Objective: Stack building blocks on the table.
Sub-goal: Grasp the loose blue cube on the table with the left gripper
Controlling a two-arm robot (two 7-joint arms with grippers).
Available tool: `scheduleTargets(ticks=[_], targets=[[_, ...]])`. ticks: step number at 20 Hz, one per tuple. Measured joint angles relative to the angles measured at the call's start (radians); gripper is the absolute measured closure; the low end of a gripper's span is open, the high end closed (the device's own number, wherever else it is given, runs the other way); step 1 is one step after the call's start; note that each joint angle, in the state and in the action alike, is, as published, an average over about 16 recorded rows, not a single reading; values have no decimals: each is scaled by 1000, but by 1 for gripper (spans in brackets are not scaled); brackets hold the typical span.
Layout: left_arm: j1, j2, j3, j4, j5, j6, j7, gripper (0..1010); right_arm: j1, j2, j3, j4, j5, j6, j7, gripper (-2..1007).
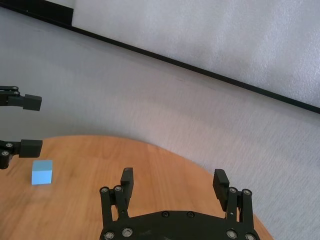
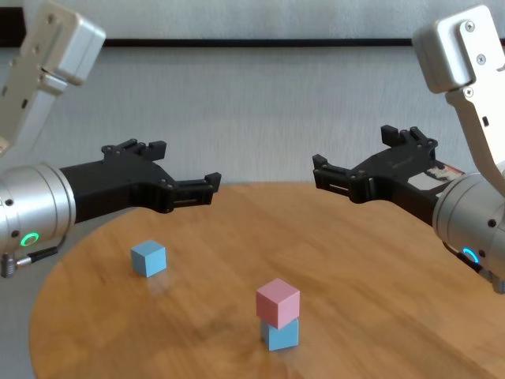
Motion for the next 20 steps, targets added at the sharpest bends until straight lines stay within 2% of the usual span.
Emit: scheduleTargets(ticks=[4,9,20], targets=[[9,-1,-14,1,-11,5,-12,10,0,0,0,-1,1,1,-1,0],[8,-6,-34,37,-37,15,-50,10,-1,0,-1,-1,2,1,-1,0],[-52,-15,-56,190,-79,33,-147,10,-1,1,-1,-2,2,2,-2,0]])
